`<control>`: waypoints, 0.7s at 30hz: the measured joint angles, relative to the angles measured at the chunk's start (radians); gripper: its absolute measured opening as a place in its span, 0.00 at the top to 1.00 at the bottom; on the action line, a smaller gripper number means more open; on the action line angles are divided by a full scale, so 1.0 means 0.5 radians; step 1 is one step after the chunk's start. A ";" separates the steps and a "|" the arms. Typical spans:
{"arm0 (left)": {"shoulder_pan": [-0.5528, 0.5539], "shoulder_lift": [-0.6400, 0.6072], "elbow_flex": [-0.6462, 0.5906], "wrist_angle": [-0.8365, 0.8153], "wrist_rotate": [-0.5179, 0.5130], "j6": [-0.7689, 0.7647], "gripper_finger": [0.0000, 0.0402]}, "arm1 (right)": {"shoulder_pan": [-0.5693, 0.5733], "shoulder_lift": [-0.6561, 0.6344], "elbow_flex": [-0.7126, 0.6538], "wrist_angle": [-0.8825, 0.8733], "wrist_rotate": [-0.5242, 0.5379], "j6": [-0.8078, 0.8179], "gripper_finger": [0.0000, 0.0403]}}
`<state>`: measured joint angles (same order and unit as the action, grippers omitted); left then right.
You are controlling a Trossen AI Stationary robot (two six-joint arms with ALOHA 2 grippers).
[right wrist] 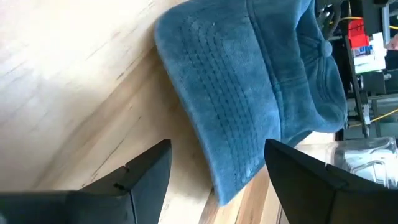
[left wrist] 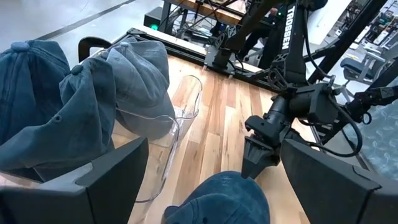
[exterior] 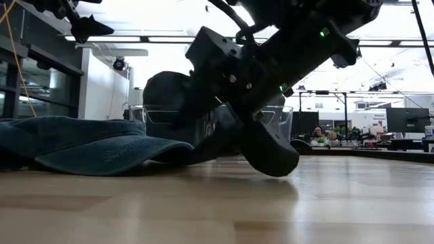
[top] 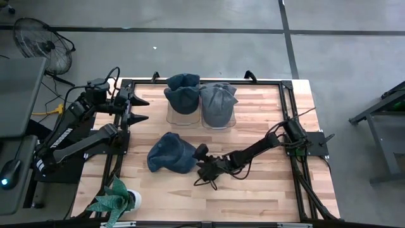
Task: Pick & Place hat
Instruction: Put the blue cap into the left transparent bin
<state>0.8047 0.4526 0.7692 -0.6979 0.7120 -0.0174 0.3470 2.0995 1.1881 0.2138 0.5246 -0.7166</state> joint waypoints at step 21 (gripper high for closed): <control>0.000 0.000 0.000 -0.001 0.002 -0.049 0.10 | -0.135 0.001 0.001 0.166 -0.226 -0.229 0.41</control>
<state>0.8047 0.4526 0.7692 -0.6983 0.7132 -0.0418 0.2794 2.0998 1.1885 0.2970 0.4116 -0.8313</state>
